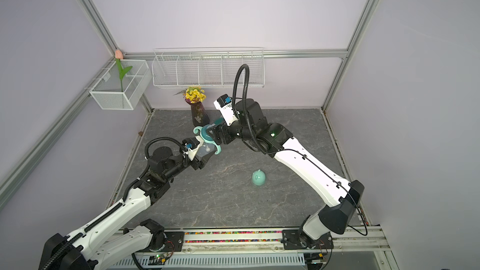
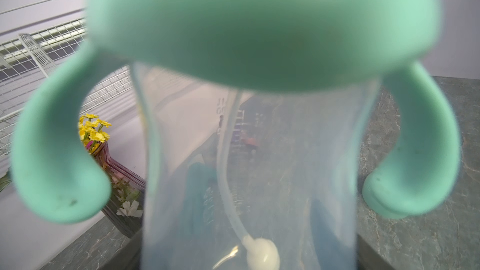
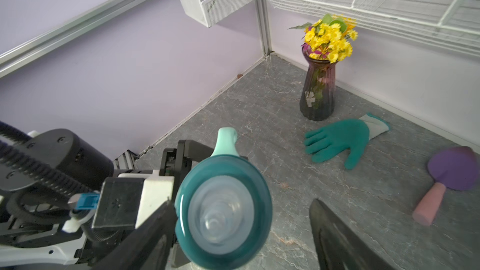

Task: Assemble the baby bottles
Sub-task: Screw the nipple onto the baby bottle.

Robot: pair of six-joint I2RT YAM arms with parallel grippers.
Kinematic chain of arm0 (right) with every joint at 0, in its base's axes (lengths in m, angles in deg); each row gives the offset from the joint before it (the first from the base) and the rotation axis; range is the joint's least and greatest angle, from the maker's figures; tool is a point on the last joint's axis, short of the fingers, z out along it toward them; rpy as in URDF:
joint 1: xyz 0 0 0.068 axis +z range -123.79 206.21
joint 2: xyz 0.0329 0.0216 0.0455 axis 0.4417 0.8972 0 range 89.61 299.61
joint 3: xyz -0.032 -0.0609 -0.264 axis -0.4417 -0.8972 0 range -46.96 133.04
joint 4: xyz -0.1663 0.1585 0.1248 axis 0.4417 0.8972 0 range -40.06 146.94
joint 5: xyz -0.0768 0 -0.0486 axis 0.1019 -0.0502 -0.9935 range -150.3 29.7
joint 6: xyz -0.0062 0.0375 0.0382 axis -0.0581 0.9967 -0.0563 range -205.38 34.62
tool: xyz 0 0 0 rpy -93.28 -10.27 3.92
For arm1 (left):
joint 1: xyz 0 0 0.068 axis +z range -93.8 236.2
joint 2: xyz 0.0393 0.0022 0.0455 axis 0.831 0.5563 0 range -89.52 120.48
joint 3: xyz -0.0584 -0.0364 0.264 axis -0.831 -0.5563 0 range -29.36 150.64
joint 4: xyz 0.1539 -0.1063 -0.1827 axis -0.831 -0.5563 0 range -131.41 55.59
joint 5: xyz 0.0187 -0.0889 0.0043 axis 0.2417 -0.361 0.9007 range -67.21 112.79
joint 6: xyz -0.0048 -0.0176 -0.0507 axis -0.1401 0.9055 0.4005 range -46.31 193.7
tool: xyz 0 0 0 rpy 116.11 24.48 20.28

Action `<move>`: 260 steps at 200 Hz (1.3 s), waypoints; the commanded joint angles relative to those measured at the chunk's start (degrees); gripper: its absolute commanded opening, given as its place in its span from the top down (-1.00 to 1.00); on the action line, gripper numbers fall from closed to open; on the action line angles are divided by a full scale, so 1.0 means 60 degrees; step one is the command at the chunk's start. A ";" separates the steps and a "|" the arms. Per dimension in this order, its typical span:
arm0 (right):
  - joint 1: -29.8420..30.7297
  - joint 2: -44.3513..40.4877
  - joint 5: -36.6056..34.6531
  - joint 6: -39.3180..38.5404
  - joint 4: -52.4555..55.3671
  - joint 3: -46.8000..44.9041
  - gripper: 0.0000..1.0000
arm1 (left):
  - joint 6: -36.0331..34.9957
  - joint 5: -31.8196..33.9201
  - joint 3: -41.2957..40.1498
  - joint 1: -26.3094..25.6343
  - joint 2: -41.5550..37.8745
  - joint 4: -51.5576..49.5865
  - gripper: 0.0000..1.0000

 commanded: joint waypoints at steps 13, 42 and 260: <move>-0.0220 -0.0203 0.0253 -0.0036 0.0343 0.0166 -0.71 | -0.0104 -0.0155 0.0072 0.0024 0.0021 0.0051 1.00; -0.0222 0.0144 0.0984 0.0098 0.0362 0.0282 -0.81 | -0.0138 -0.0246 0.0177 0.0026 0.0117 -0.0029 1.00; 0.0175 0.0952 0.0880 -0.0362 0.1236 0.0594 0.05 | -0.0281 -0.0811 0.0230 0.0018 0.0088 -0.0050 1.00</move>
